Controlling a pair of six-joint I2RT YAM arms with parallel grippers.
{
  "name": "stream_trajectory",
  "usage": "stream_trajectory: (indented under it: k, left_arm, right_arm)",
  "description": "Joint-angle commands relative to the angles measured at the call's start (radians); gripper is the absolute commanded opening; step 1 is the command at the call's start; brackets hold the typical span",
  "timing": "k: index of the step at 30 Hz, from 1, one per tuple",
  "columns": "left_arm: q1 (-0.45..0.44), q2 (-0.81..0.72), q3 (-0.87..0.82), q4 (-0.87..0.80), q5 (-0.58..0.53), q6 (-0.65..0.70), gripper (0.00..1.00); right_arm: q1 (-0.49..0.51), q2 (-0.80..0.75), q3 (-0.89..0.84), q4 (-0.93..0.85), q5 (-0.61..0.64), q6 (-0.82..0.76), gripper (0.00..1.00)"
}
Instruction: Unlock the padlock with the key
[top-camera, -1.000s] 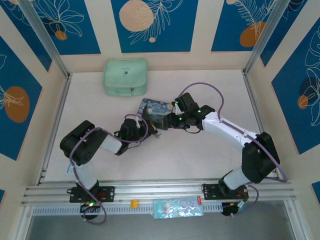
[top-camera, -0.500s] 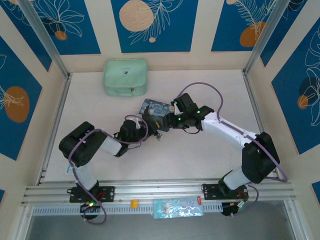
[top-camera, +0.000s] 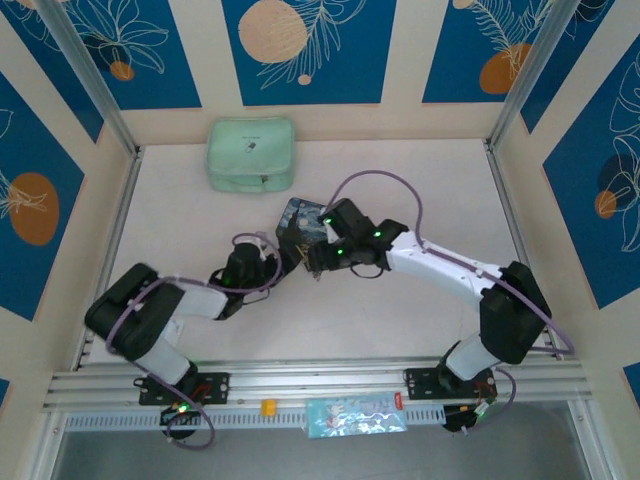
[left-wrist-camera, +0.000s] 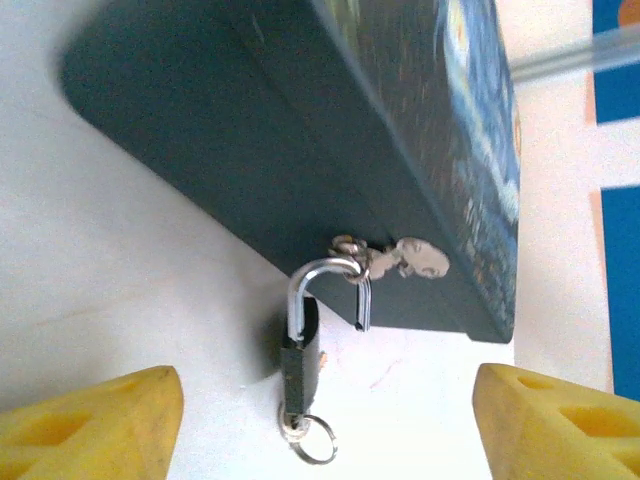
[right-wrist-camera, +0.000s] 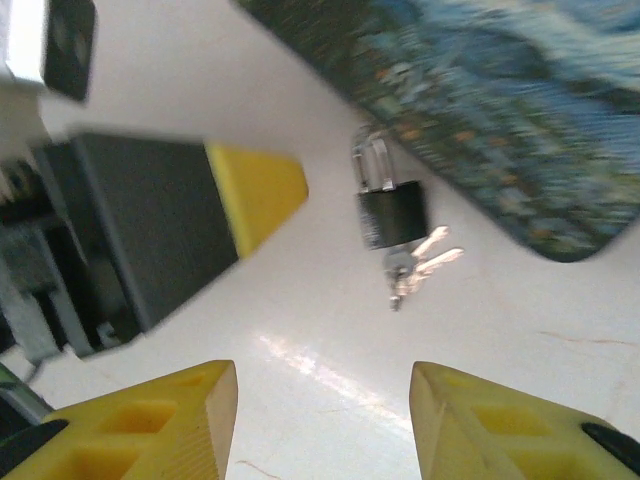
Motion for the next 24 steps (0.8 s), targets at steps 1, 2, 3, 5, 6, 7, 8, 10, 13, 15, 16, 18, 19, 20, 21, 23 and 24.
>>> stream_trajectory:
  k: [1, 2, 3, 5, 6, 7, 8, 10, 13, 15, 16, 18, 19, 20, 21, 23, 24]
  left_arm:
    - [0.082, -0.125, -0.009, -0.188, -0.058, 0.049, 0.78]
    - [0.114, -0.163, -0.008, -0.223, -0.053, 0.065, 0.78]
    - [0.142, -0.198, -0.002, -0.258, -0.051, 0.083, 0.79]
    - [0.182, -0.254, 0.014, -0.334, -0.065, 0.115, 0.82]
    - [0.202, -0.278, 0.022, -0.366, -0.07, 0.128, 0.83]
    - [0.216, -0.292, 0.028, -0.382, -0.069, 0.138, 0.84]
    - [0.228, -0.303, 0.032, -0.389, -0.064, 0.145, 0.84]
    - [0.245, -0.31, 0.032, -0.386, -0.055, 0.146, 0.84]
    - [0.256, -0.297, 0.015, -0.351, -0.041, 0.123, 0.84]
    - [0.258, -0.286, -0.006, -0.311, -0.03, 0.097, 0.84]
    - [0.26, -0.28, -0.016, -0.295, -0.027, 0.085, 0.84]
    - [0.26, -0.272, -0.037, -0.263, -0.024, 0.066, 0.83]
    - [0.26, -0.27, -0.045, -0.253, -0.025, 0.061, 0.84]
    - [0.26, -0.268, -0.05, -0.245, -0.025, 0.057, 0.84]
    - [0.261, -0.267, -0.055, -0.242, -0.024, 0.054, 0.84]
    - [0.262, -0.266, -0.056, -0.239, -0.024, 0.051, 0.84]
    - [0.262, -0.266, -0.056, -0.237, -0.022, 0.053, 0.84]
  right_arm:
    - [0.07, 0.077, 0.07, -0.074, 0.088, -0.051, 0.49]
    - [0.09, 0.109, 0.091, -0.09, 0.11, -0.053, 0.49]
    - [0.111, 0.144, 0.117, -0.109, 0.138, -0.058, 0.49]
    - [0.146, 0.214, 0.179, -0.163, 0.218, -0.061, 0.48]
    - [0.16, 0.254, 0.217, -0.199, 0.263, -0.061, 0.48]
    - [0.172, 0.291, 0.25, -0.229, 0.32, -0.061, 0.48]
    - [0.185, 0.331, 0.291, -0.269, 0.368, -0.066, 0.48]
    - [0.201, 0.407, 0.359, -0.335, 0.451, -0.072, 0.46]
    - [0.22, 0.497, 0.437, -0.399, 0.554, -0.081, 0.46]
    - [0.228, 0.537, 0.462, -0.416, 0.599, -0.086, 0.45]
    - [0.229, 0.548, 0.467, -0.416, 0.612, -0.086, 0.45]
    - [0.229, 0.568, 0.465, -0.402, 0.634, -0.094, 0.45]
    - [0.227, 0.576, 0.467, -0.393, 0.643, -0.099, 0.45]
    - [0.225, 0.586, 0.469, -0.386, 0.654, -0.105, 0.45]
    - [0.224, 0.598, 0.475, -0.384, 0.664, -0.109, 0.45]
    - [0.223, 0.614, 0.482, -0.375, 0.682, -0.113, 0.44]
    - [0.225, 0.617, 0.482, -0.364, 0.686, -0.119, 0.44]
